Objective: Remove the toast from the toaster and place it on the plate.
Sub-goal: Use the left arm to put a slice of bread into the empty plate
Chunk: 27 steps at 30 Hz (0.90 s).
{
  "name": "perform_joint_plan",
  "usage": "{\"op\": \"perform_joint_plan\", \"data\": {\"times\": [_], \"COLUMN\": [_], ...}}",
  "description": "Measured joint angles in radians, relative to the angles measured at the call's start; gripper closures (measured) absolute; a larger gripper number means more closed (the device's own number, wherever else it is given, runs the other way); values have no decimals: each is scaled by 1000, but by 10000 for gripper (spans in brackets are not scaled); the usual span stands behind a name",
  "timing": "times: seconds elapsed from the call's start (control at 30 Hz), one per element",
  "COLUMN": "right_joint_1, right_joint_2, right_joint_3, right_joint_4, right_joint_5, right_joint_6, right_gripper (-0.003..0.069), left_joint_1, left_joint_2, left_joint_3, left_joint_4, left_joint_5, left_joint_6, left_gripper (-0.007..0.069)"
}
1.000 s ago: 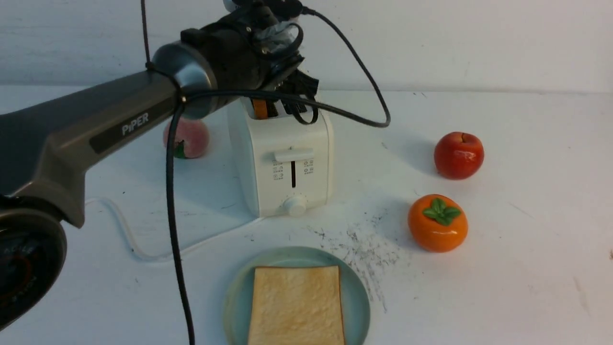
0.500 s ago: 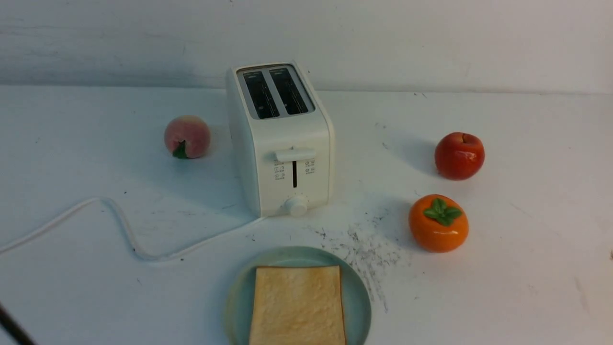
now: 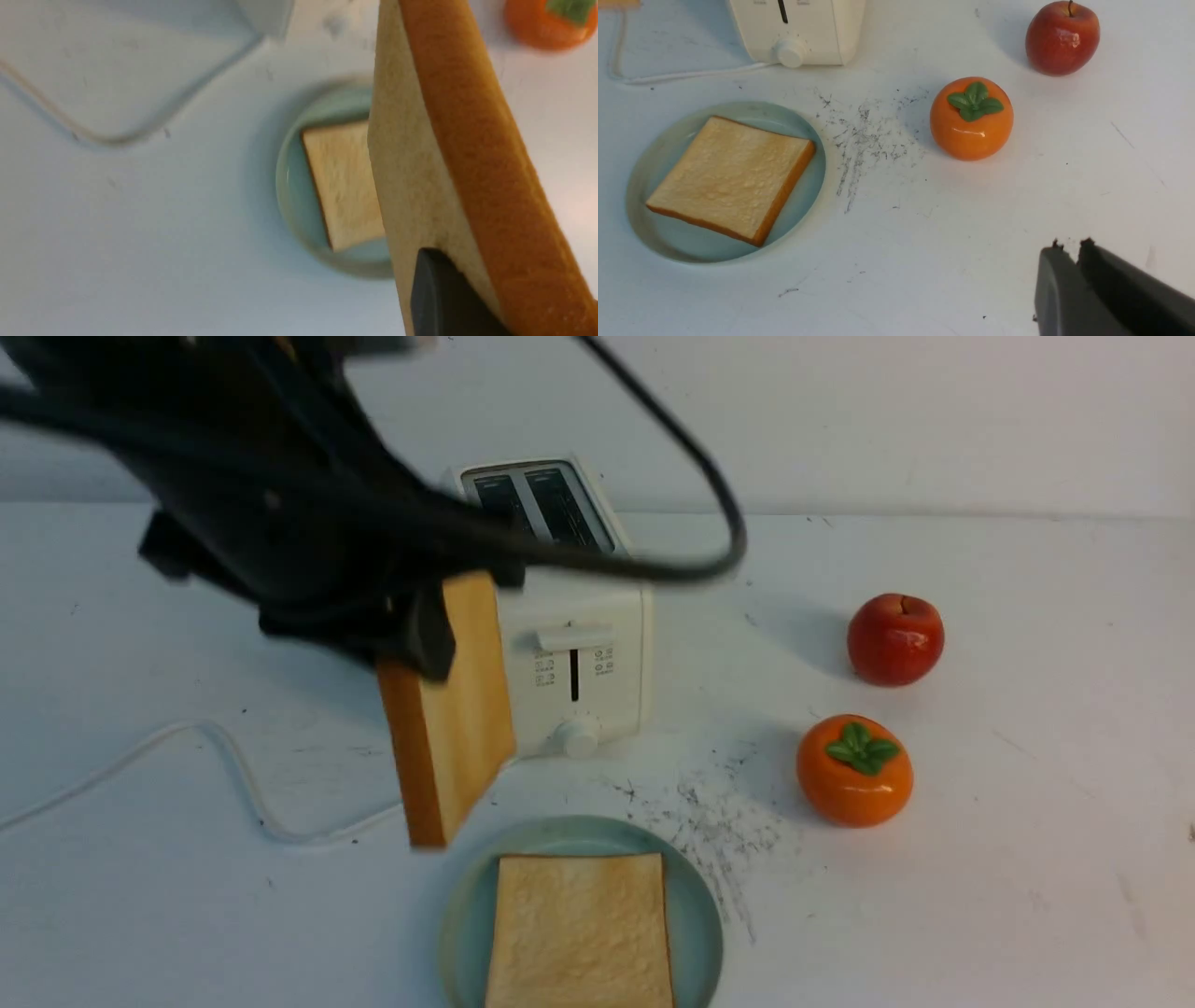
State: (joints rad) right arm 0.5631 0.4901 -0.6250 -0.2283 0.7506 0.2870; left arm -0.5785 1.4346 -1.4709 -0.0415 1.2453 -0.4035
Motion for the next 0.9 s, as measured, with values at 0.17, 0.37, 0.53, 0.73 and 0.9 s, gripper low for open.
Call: {"op": "perform_joint_plan", "data": {"times": [0.17, 0.37, 0.53, 0.73, 0.9], "right_joint_1": [0, 0, 0, 0, 0], "right_joint_2": [0, 0, 0, 0, 0], "right_joint_3": [0, 0, 0, 0, 0], "right_joint_4": [0, 0, 0, 0, 0], "right_joint_5": [-11, -15, -15, -15, -15], "right_joint_6": [9, 11, 11, 14, 14], "right_gripper": [595, 593, 587, 584, 579], "left_joint_1": [-135, -307, -380, -409, -409], "left_joint_2": [44, 152, 244, 342, 362], "left_joint_3": [151, 157, 157, 157, 157], "left_joint_4": [107, 457, 623, 691, 700], "left_joint_5": [-148, -225, -239, -255, -263], "left_joint_6": [-65, -298, -408, -457, -463], "left_gripper": [513, 513, 513, 513, 513]}}
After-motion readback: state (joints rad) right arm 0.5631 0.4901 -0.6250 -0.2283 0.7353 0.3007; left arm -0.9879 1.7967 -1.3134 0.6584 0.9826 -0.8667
